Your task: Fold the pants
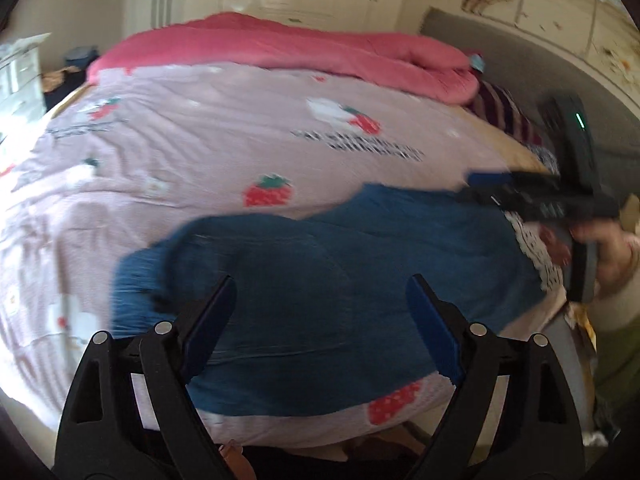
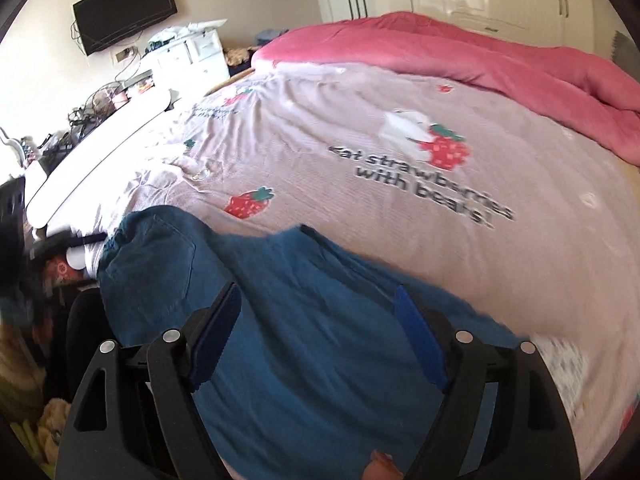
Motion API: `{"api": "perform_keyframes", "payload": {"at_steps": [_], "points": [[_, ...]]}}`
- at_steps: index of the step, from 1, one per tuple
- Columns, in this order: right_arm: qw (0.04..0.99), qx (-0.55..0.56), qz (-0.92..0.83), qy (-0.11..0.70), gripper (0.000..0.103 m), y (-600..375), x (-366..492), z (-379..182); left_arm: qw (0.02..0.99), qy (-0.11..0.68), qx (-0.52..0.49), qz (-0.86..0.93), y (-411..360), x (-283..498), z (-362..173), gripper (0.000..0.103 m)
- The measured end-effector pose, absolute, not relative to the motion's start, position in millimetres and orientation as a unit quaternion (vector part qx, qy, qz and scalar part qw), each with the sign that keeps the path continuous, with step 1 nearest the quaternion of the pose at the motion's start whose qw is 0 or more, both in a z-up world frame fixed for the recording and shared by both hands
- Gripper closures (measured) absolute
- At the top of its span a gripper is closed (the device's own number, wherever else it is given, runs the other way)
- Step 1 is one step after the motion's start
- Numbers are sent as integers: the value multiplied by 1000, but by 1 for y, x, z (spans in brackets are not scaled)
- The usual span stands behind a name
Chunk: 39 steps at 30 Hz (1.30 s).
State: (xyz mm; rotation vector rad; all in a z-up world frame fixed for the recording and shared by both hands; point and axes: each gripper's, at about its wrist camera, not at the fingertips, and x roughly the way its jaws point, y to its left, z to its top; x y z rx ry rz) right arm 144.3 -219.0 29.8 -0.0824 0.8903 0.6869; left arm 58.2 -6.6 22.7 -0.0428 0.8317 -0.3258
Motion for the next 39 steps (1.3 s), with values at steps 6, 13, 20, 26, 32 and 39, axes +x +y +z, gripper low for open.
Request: {"api": "perform_keyframes", "payload": {"at_steps": [6,13,20,26,32,39], "points": [[825,-63,345,444,29,-187,169,17,866,465,13,-182,-39,58,-30,32],[809,-97,349,463,46,-157,190,2,861,474,32,-180,-43,53,-52,33],[808,-111,317,484,101,-142,217,-20,861,472,10,-188,-35,51,-52,33],[810,-103,308,487,98,-136,229,-40,862,472,9,-188,-34,48,-50,33],[842,-17,306,444,71,-194,217,-3,864,468,7,-185,-36,48,-49,33],[885,51,234,400,55,-322,174,36,865,450,-46,-217,-31,55,-18,33]]}}
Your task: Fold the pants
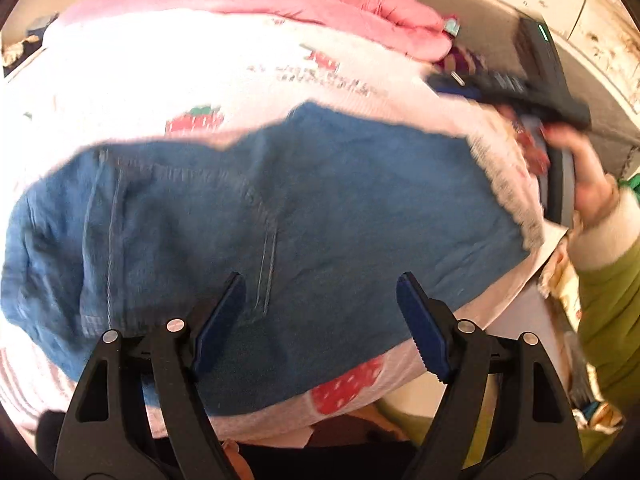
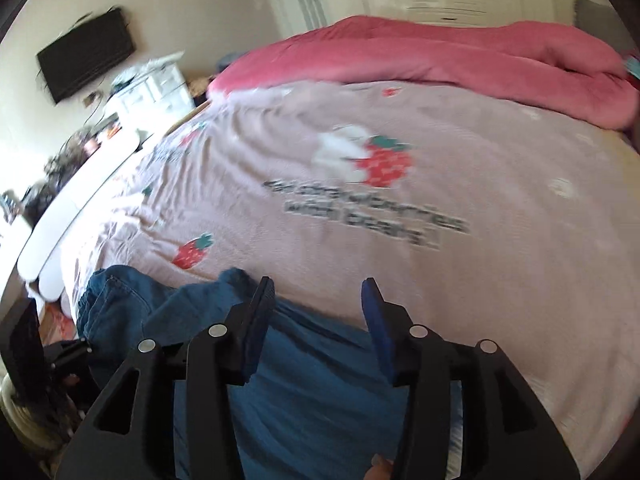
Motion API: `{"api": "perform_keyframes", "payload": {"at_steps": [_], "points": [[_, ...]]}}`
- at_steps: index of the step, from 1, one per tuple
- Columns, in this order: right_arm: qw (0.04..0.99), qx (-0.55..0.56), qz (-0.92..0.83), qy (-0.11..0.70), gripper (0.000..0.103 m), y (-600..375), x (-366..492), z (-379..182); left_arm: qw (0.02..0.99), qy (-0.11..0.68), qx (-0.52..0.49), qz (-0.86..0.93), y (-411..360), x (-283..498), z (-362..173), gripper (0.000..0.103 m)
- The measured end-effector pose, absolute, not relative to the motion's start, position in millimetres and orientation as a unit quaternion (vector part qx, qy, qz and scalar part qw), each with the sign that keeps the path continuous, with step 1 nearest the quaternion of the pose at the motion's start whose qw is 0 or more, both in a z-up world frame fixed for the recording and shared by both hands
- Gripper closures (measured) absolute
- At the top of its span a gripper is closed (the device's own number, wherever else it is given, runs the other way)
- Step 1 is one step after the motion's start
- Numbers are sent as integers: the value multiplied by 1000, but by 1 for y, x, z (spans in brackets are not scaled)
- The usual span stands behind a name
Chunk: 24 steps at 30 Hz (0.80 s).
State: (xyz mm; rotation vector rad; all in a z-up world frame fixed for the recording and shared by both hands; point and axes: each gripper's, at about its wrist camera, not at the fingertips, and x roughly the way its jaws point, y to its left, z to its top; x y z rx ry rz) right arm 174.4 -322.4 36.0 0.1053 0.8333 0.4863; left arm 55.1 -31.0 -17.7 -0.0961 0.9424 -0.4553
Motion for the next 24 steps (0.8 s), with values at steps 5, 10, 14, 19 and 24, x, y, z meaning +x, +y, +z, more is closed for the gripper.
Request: {"api": "perform_keyframes", "payload": {"at_steps": [5,10,14,19,24], "points": [[895,86,167,405,53,-399,155,30,874,432,-34,-221,-47,81,8,30],[881,128,154,429,53,-436,145,8,870,445,-33,-211,-70,132,4,30],[873,136,162,440,53,-439,148,-1,862,455,-23,-222,-92,154,0,54],[865,138,174,450,53,-432,161,-8,851,469,5,-237,-120,166,-13,71],[855,136,181,467,94,-423,171,-21,849,479,29,-221,-133,181,-30,71]]}}
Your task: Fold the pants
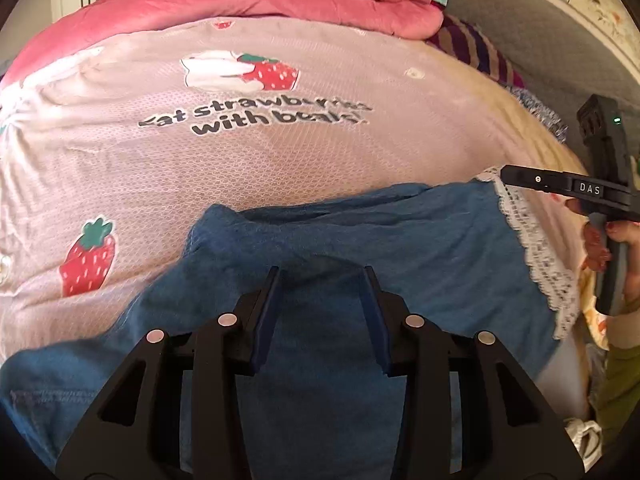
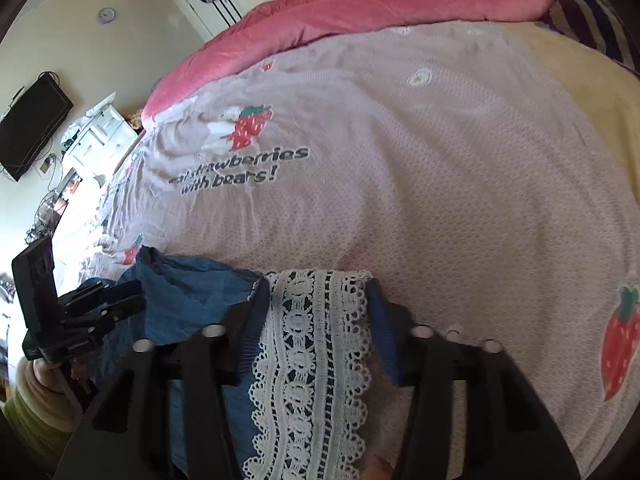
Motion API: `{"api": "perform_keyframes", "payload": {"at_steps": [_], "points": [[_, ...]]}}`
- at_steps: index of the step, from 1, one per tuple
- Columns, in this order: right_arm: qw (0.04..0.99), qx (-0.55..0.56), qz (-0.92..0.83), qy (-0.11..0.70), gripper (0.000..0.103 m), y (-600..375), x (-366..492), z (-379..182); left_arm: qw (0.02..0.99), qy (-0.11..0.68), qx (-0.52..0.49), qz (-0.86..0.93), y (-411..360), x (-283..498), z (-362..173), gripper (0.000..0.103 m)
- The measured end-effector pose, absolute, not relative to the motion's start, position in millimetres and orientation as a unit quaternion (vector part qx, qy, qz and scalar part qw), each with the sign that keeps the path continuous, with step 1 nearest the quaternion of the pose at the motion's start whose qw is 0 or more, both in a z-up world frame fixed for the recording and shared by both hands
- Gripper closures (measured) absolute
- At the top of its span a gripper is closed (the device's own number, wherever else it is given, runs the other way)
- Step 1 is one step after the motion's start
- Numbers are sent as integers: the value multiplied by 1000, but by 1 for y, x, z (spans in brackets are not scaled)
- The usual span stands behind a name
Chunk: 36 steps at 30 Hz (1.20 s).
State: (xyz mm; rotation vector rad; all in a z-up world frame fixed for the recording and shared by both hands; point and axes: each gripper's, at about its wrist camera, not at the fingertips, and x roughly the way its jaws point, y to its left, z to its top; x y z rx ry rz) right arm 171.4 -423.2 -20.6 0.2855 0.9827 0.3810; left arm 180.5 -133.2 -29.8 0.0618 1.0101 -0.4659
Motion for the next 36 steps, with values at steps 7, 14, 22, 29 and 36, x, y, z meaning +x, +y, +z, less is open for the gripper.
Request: {"api": "perform_keyframes", "payload": {"at_steps": [7,14,22,29,36], "points": [[872,157,149,439,96,-435,169,-25,857,478,12,-192,-125,207,-43,71],[878,121,127,445,96,-424,168,-38,865,467,13,-185,-123,214,-45,71],[909,92,138,382,63,-419,125,2,873,450,12,-186,-122,205,-36,64],[910,51,175,373,46,-389,77,18,883,431,3,-186,-121,189,-18,54],[899,31,193,391,38,-364,46,10,891,413,-7,-189,-120,166,0,47]]}}
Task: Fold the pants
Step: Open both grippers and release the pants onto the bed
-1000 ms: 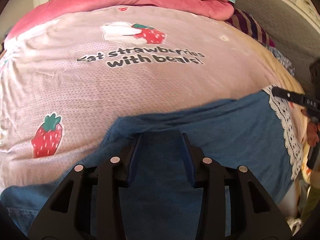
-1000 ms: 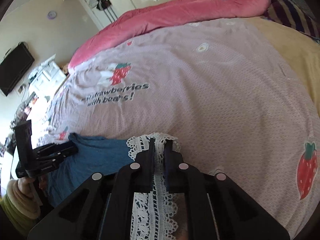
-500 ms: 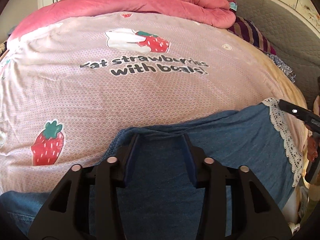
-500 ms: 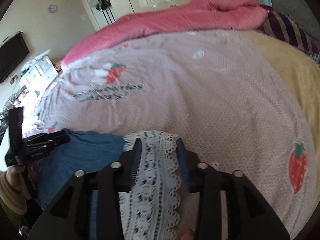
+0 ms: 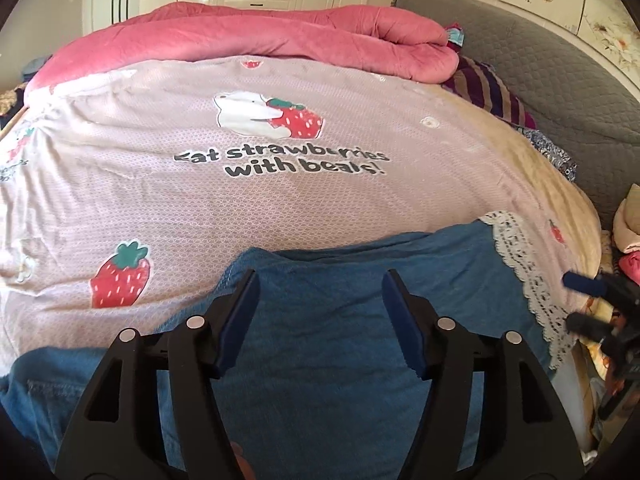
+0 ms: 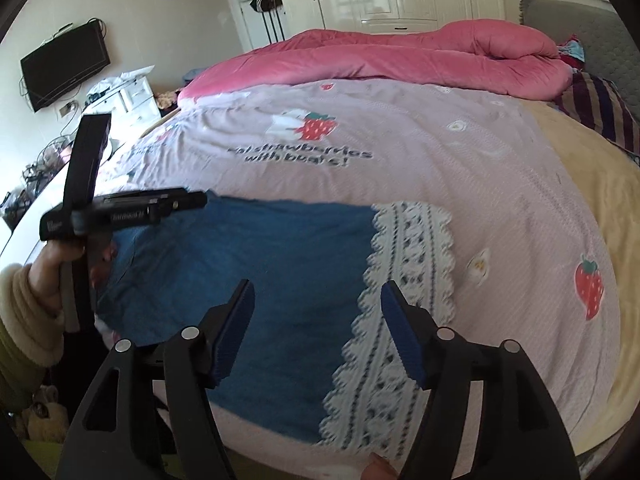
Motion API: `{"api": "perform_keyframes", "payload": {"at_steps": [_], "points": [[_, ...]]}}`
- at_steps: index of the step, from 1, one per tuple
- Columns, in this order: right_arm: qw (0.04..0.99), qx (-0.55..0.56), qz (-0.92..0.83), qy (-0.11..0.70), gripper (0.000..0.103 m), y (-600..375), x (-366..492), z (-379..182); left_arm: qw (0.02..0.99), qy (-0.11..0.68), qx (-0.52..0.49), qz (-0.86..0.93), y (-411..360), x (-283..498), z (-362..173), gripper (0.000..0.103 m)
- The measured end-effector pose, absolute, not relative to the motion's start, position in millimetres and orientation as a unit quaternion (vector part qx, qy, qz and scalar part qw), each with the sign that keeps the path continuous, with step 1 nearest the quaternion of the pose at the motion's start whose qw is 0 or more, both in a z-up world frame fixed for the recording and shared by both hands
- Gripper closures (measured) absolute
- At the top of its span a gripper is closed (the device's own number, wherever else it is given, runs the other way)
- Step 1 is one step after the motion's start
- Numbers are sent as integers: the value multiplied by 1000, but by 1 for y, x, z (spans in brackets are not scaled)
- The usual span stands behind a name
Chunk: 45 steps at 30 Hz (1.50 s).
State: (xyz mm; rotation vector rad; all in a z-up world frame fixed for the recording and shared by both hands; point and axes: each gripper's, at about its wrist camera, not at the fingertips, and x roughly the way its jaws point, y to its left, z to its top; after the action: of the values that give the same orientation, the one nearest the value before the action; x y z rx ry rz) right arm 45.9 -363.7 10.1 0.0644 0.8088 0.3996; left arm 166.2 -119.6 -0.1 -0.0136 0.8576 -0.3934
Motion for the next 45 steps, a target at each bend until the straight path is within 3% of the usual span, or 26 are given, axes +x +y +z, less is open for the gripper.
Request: {"api": "perform_keyframes", "payload": {"at_steps": [10,17,30,33,36,45], "points": [[888,46,193,415,38,-356,17,-6,900,396,7,-181,-106,110,5,38],[879,45,168,444,35,-355,12,-25,900,414,30,-131,-75,82,-11,26],[876,78,152,450,33,-362,5,-47,886,453,-10,-95,-27,88,-51,24],[878,106,165,437,31,-371,0,-37,890,446,-12,-94,-27,85,-47,23],[885,117,157,423,27,-384,-8,-29,895,434,-17,-97,-31,81,-37,14],[897,124,124,405,21,-420,-30,-15,907,399,-15,-134,-65,66,7,10]]}}
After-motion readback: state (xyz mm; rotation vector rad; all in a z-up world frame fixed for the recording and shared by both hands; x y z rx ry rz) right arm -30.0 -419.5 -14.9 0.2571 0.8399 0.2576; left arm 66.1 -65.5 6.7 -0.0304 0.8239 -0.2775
